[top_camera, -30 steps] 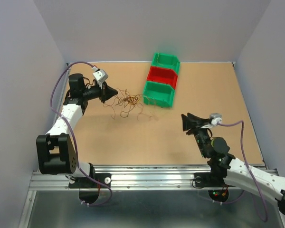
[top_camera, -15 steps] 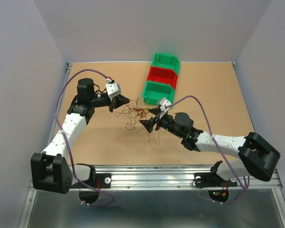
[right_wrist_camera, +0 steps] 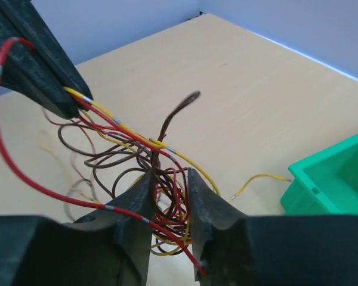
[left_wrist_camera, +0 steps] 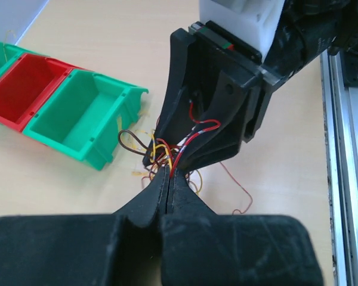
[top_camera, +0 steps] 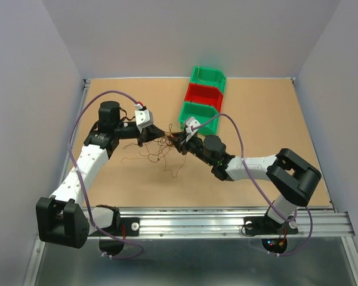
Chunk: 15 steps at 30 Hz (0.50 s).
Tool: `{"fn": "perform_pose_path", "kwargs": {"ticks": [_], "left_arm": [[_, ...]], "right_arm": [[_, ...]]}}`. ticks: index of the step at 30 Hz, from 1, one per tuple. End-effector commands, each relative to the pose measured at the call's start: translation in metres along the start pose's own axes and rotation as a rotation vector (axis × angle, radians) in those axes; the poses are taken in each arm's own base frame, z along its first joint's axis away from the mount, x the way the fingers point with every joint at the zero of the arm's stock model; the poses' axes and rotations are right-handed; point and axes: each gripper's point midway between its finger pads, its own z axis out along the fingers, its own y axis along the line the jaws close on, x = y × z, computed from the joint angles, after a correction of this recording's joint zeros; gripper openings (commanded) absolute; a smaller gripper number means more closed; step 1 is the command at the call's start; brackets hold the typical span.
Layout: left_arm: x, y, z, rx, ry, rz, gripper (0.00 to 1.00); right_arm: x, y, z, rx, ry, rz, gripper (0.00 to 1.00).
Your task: Untangle the cables
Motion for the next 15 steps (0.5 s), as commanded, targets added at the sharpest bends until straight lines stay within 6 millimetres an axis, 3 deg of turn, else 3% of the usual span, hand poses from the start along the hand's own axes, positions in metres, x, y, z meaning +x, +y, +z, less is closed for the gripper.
{"fn": "perform_pose_path", "kwargs": {"ticks": [1,2,3,6,9,15], "left_arm": [[-0.024,-0.009,-0.004,0.041,-0.038,0.055,0.0],[-0.025,-0.008,-0.004,0.033,-0.035,0.056,0.0],[-0.025,-0.006,-0.004,0.022,-0.032,0.057,0.0],[-0.028,0.007,-0.006,-0.05,-0.024,0.037,0.0],[-0.047,0.024,-0.013,-0.175,-0.045,0.019,0.0],[-0.113,0.055,-0.039,-0.383,-0.095,0.111,0.0]], "right_arm": [[-0.047,-0.012,0.015,0.075,-0.164,0.008,0.22],[-0.046,-0.012,0.015,0.074,-0.162,0.01,0.12],[-0.043,-0.01,0.014,0.066,-0.158,0.009,0.09],[-0.033,0.0,0.009,0.008,-0.134,0.013,0.08],[-0.007,0.015,-0.001,-0.08,-0.075,0.005,0.09],[0.053,0.044,-0.015,-0.247,0.063,0.02,0.09]]}}
